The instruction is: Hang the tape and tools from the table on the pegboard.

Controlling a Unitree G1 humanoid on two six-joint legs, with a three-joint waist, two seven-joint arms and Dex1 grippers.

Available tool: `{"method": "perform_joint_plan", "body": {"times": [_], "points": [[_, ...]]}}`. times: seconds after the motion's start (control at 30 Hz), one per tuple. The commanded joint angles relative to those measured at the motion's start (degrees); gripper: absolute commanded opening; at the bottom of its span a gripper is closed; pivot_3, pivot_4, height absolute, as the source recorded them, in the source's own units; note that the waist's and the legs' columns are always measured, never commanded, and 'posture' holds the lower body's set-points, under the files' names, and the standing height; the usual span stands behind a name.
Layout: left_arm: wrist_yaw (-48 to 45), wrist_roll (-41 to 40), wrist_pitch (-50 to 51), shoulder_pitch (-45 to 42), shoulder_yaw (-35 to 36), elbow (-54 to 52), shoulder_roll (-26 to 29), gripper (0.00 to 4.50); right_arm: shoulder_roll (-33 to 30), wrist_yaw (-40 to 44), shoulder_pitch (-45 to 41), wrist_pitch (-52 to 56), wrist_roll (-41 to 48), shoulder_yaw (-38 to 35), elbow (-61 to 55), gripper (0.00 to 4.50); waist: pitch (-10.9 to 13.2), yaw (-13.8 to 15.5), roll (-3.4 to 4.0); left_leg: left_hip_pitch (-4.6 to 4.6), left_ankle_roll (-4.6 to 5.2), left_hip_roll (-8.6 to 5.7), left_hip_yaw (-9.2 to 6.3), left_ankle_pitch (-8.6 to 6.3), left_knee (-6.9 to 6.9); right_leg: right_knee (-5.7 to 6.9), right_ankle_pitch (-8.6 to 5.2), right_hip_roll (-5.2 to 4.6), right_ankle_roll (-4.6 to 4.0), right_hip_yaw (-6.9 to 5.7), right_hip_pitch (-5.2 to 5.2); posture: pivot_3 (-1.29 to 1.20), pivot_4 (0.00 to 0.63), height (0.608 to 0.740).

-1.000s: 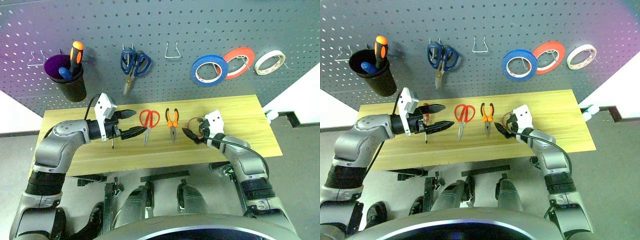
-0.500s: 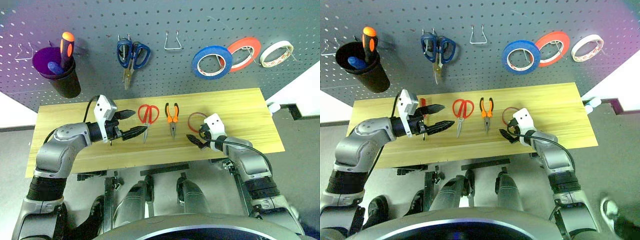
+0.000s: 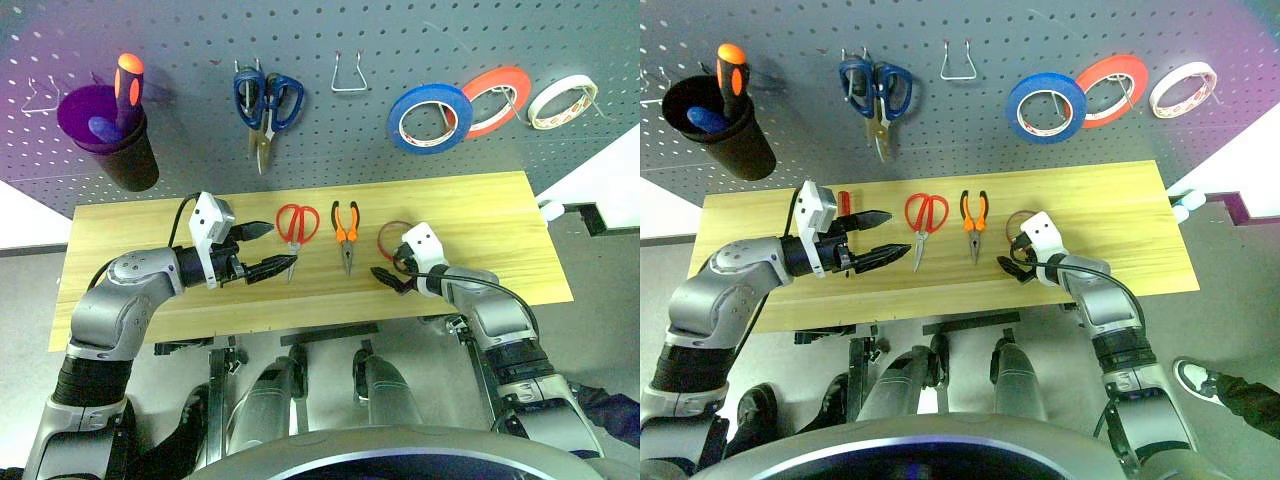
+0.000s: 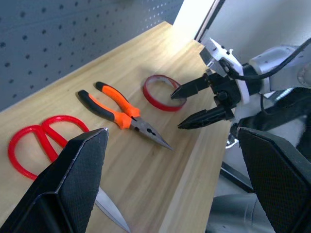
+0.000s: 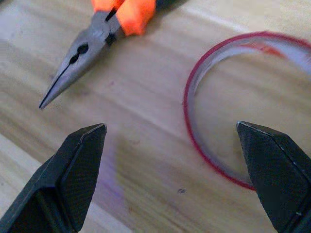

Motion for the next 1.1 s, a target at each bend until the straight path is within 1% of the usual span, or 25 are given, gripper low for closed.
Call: {"method": "perform_joint_plan", "body": {"times": [0.03, 0.23, 0.33, 0.5, 0.53, 0.57, 0.67, 0.7, 0.73, 0.93, 1.1], "points": [[0.06, -0.96, -0.33, 0.51, 1.04, -2.26, 0.33, 4.44, -0.94, 0.51, -1.70, -1.11, -1.08, 0.10, 1.26, 4.50, 0.04, -0.01, -0.01, 0.00, -0.06, 0.00, 0.01, 0.04, -0.01, -0.01, 0.00, 0.00, 0.00, 0.00, 0.00, -0.12, 0.433, 0.723], [0.54, -1.06, -0.39, 0.67, 1.12, -2.45, 0.03, 4.44, -1.22, 2.00, -4.06, -2.27, -2.57, 0.90, 5.06, 4.50, 0.25, 0.05, -0.03, 0.00, -0.07, 0.00, 0.02, 0.04, -0.02, -0.01, 0.00, 0.00, 0.00, 0.00, 0.00, -0.11, 0.433, 0.723], [0.73, -1.15, -0.42, 0.83, 1.23, -2.63, 0.19, 4.50, -0.92, 2.09, -4.48, -2.39, -2.80, 0.68, 6.35, 3.95, 0.36, 0.09, -0.04, 0.00, -0.07, 0.00, 0.02, 0.03, -0.02, -0.01, 0.00, 0.00, 0.00, -0.01, 0.00, -0.11, 0.434, 0.723], [1.19, -1.17, -0.67, 0.75, 1.65, -2.51, 0.45, 4.50, -1.31, 2.85, -4.18, -3.64, -4.40, 1.91, 6.77, 2.31, 0.53, 0.20, -0.05, 0.00, -0.15, 0.00, 0.02, 0.06, -0.03, -0.01, 0.00, 0.00, 0.00, -0.01, 0.00, -0.11, 0.437, 0.723], [1.29, -1.21, -0.65, 0.70, 1.67, -2.53, 0.43, 4.50, -1.29, 3.19, -4.16, -3.66, -4.47, 1.99, 6.83, 2.12, 0.55, 0.24, -0.05, 0.00, -0.15, 0.00, 0.02, 0.06, -0.03, -0.01, 0.00, 0.00, 0.01, -0.01, 0.00, -0.11, 0.435, 0.723], [1.32, -1.34, -0.53, 0.58, 1.70, -2.54, 0.45, 4.50, -1.20, 2.94, -4.28, -3.88, -4.67, 1.88, 6.97, 1.71, 0.55, 0.25, -0.05, 0.00, -0.17, 0.00, 0.02, 0.05, -0.03, -0.01, 0.00, 0.00, 0.01, -0.01, 0.00, -0.11, 0.436, 0.723], [1.39, -1.41, -0.65, 0.33, 1.87, -2.28, 0.50, 4.50, -1.06, 3.46, -4.50, -3.94, -4.65, 1.72, 6.66, 0.80, 0.58, 0.31, -0.05, 0.00, -0.22, 0.00, 0.03, 0.03, -0.04, -0.01, 0.00, 0.00, 0.01, -0.01, -0.01, -0.11, 0.435, 0.723], [1.39, -1.39, -0.73, 0.26, 1.90, -2.13, 0.51, 4.50, -1.05, 3.54, -4.57, -3.92, -4.68, 1.67, 6.72, 0.39, 0.58, 0.35, -0.05, 0.00, -0.22, 0.00, 0.03, 0.03, -0.04, -0.01, 0.00, 0.00, 0.01, -0.01, -0.01, -0.11, 0.435, 0.723], [1.35, -1.45, -0.70, 0.25, 1.95, -2.07, 0.55, 4.50, -1.15, 3.58, -4.52, -3.95, -4.93, 1.79, 6.68, 0.09, 0.59, 0.39, -0.05, 0.00, -0.23, 0.00, 0.02, 0.03, -0.04, -0.01, 0.00, 0.00, 0.01, -0.01, -0.01, -0.11, 0.435, 0.723], [1.10, -1.08, -1.16, 0.04, 1.71, -1.35, 0.51, 4.50, -1.13, 4.32, -4.27, -4.54, -5.36, 1.86, 6.93, 0.04, 0.59, 0.54, -0.05, 0.01, -0.28, 0.00, 0.03, -0.01, -0.05, -0.02, 0.01, 0.00, 0.01, -0.01, -0.02, -0.11, 0.432, 0.723], [1.45, -1.10, -1.62, 0.09, 1.76, -1.36, -0.07, 4.50, -1.12, 5.15, -2.80, -4.93, -4.53, 1.09, 4.54, 0.04, 0.59, 0.72, -0.05, 0.00, -0.32, 0.00, 0.03, 0.00, -0.07, -0.02, 0.01, 0.00, 0.01, -0.01, -0.03, -0.11, 0.413, 0.723]]}}
